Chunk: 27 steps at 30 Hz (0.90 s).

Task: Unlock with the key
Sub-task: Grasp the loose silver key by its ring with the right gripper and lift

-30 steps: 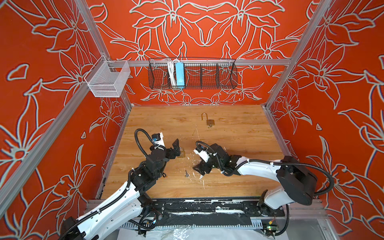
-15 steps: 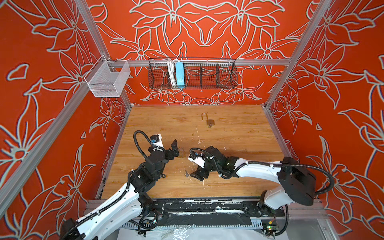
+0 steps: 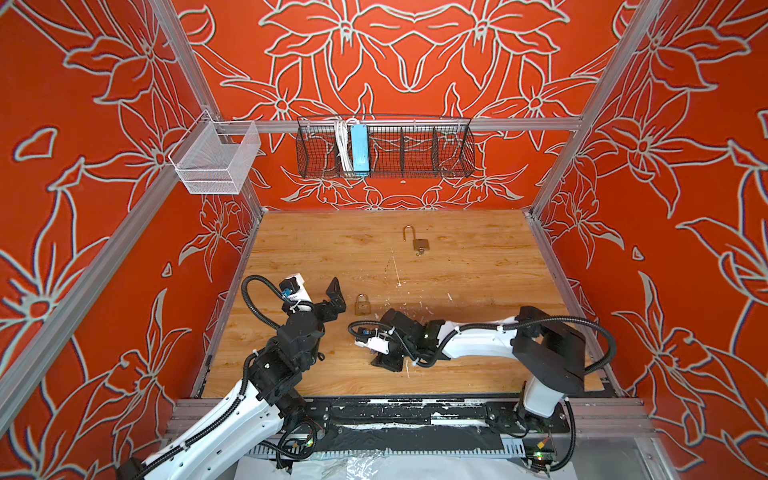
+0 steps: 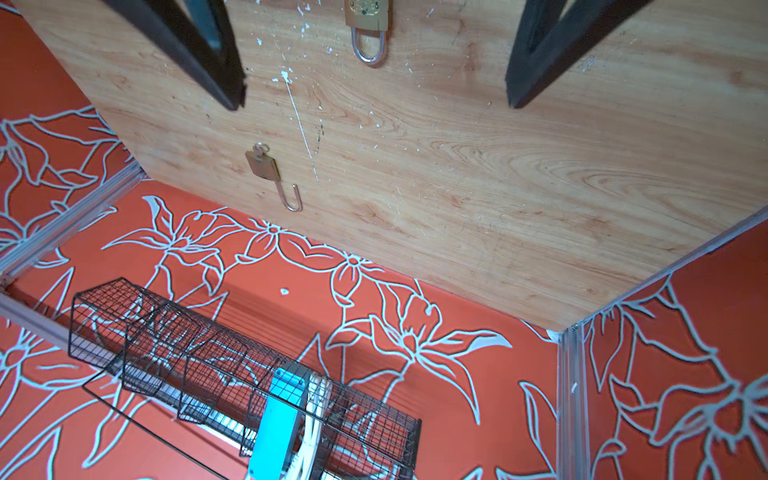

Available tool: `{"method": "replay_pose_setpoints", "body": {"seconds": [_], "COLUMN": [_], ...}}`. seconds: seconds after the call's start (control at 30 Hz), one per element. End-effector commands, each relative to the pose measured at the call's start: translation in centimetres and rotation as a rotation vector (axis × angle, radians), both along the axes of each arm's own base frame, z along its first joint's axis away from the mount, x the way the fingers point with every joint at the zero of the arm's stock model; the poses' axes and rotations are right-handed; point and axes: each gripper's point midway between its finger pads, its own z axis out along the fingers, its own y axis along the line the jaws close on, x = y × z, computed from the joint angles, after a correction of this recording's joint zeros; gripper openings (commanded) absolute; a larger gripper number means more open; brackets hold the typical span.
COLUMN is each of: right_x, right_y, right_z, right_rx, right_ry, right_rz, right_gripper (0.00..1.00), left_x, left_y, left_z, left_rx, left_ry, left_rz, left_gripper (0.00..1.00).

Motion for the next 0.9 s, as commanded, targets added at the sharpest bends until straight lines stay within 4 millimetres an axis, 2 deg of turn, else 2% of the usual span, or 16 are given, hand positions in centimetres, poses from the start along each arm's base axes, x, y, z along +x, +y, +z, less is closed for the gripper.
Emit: {"method": "replay_pose_setpoints", "body": {"seconds": [0.0, 0.07, 0.37, 0.77, 0.87], "right_x": [1.2, 0.4, 0.9, 1.4, 1.7], "right_y": [0.0, 0.4, 0.7, 0.7, 0.3], "right_z": [0.3, 0.3, -0.8, -1.0, -0.7], "right_rx": [-0.025, -0.011, -0.06, -0.07, -0.074], "right_ry": [-0.07, -0.036, -0.061, -0.08, -0.101], "right_rz": [-0.021, 0.011, -0.004, -0.01, -0.026], "right_gripper": [0.52, 0.52, 0.44, 0.26, 0.17], "left_x": [-0.1, -0.1, -0.2, 0.0, 0.0], "left_y": [0.5, 0.7, 0.9, 0.7, 0.5], "left_z": [0.2, 0.1, 0.1, 0.0, 0.1], "left_rx": [-0.026, -0.019, -0.023, -0.019, -0.02], "left_ry": [-0.015, -0.01, -0.015, -0.013, -0.015], "left_rz": [0.029, 0.043, 0.052, 0.047, 0.032], "left_gripper": [0.98, 0.98, 0.98, 0.98, 0.98]}}
